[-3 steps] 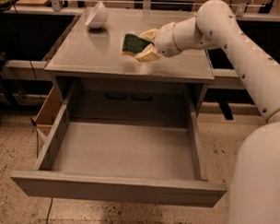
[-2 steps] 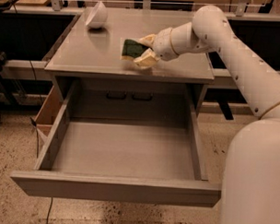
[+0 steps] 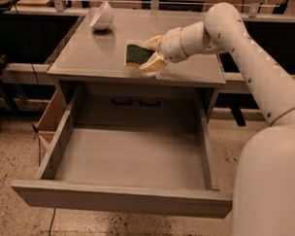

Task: Pick sponge from top drawer and place on counter

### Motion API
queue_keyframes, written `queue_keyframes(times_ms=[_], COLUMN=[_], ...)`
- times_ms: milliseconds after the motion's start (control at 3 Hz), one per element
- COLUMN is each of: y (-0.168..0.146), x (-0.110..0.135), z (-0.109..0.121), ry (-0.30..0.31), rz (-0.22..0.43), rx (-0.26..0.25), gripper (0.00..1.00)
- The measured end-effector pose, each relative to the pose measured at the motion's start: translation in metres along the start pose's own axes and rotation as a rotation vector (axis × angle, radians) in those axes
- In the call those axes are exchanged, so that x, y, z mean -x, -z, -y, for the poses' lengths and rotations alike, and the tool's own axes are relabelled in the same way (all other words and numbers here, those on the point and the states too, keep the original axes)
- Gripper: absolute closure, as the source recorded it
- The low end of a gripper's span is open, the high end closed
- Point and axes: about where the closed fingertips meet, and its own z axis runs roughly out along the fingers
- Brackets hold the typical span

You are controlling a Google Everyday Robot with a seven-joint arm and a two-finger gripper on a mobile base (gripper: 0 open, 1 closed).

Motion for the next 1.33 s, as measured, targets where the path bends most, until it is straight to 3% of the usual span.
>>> queue_keyframes(times_ms=[333,667,1000,1333], y=[0.008,0.024,0.073,0.142], x=[0.018,0.036,0.043,0.053], z=[-0.012,-0.022,-0.027,-0.041], ry=[0.05,0.087,0.089,0.094], rz=[0.016,0.022,0.019,0.006], rx=[0.029,0.043,0.009,-0.057], gripper=[0.0,0.0,0.0,0.0])
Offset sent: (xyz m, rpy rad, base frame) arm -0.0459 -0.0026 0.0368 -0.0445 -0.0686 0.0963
